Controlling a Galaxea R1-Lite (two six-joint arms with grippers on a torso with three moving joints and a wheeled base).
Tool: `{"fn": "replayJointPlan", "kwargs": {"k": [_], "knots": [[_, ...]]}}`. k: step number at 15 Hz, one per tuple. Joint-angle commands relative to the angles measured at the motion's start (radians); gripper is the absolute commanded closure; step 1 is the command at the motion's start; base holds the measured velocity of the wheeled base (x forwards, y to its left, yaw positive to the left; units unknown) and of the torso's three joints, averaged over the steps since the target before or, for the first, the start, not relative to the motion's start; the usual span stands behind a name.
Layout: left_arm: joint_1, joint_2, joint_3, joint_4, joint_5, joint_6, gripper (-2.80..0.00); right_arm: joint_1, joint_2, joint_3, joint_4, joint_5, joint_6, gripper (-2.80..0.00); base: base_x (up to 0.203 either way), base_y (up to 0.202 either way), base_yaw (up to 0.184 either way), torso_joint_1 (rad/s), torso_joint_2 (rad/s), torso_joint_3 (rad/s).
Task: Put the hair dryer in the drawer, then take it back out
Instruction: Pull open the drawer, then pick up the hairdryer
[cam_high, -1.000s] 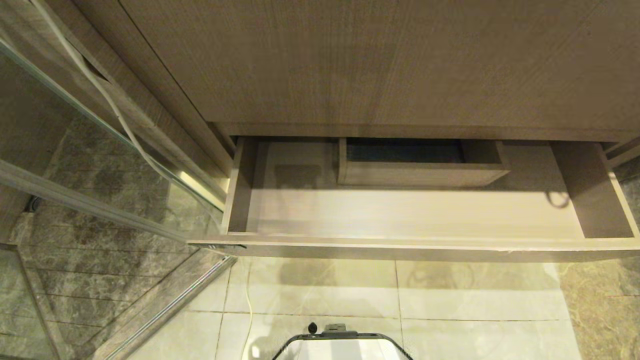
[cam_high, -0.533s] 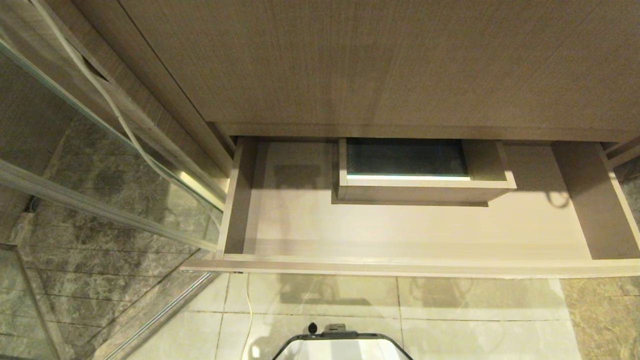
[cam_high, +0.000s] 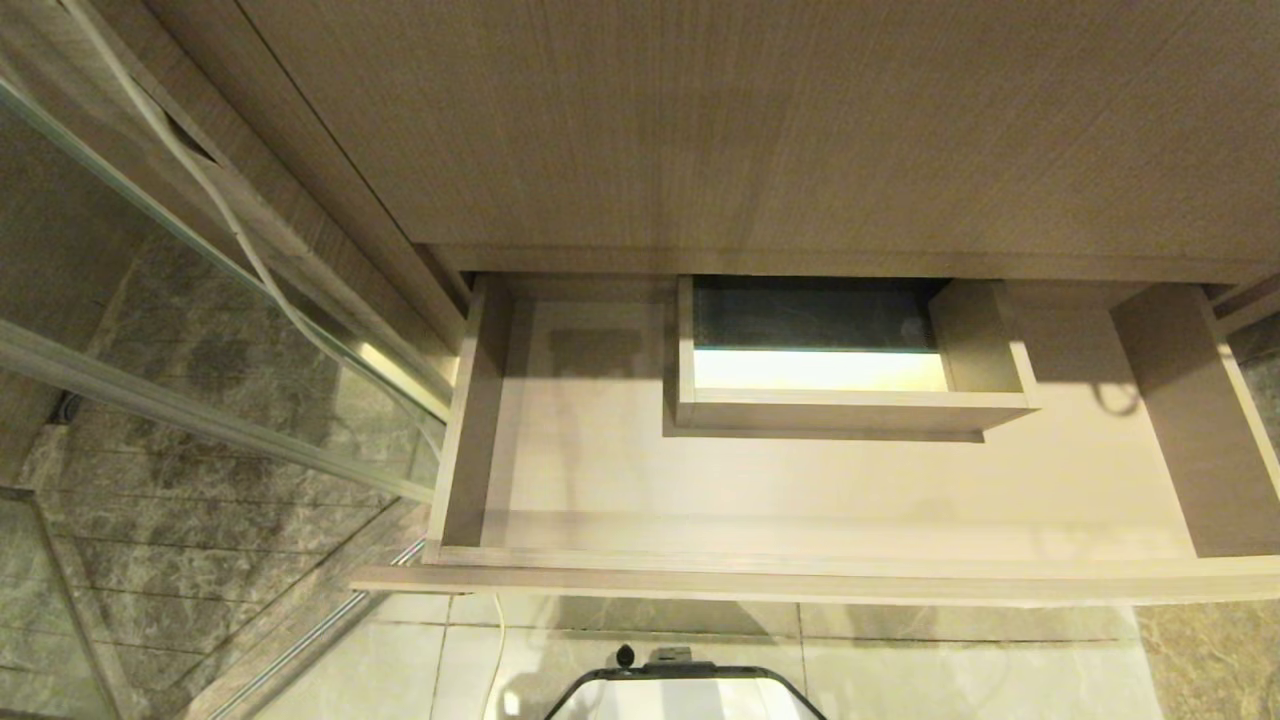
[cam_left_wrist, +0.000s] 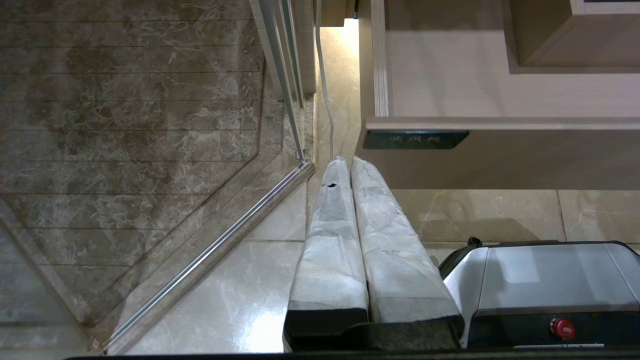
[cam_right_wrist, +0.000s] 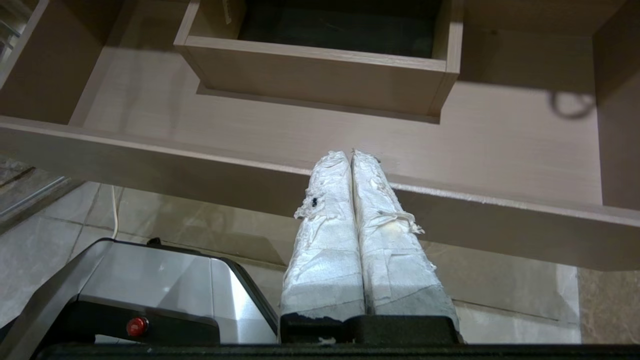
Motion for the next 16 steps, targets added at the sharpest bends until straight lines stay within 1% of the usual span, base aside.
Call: {"fn": "replayJointPlan", "kwargs": {"k": [1, 10, 14, 16], "knots": [[0.000, 0.000, 0.000, 0.000, 0.000, 0.000, 0.00, 0.001, -0.037, 0.040, 0.001, 0.001, -0.009, 0.00, 0.000, 0.000, 0.000, 0.000, 0.00, 0.000], [0.000, 0.000, 0.002, 0.000, 0.000, 0.000, 0.00, 0.001, -0.037, 0.040, 0.002, 0.002, -0.017, 0.00, 0.000, 0.000, 0.000, 0.000, 0.00, 0.000], [0.000, 0.000, 0.001, 0.000, 0.000, 0.000, 0.00, 0.001, -0.037, 0.040, 0.002, 0.001, -0.014, 0.00, 0.000, 0.000, 0.000, 0.178, -0.32, -0.120], [0.000, 0.000, 0.002, 0.001, 0.000, 0.000, 0.00, 0.001, -0.037, 0.040, 0.002, 0.001, -0.013, 0.00, 0.000, 0.000, 0.000, 0.038, -0.46, -0.205]]}}
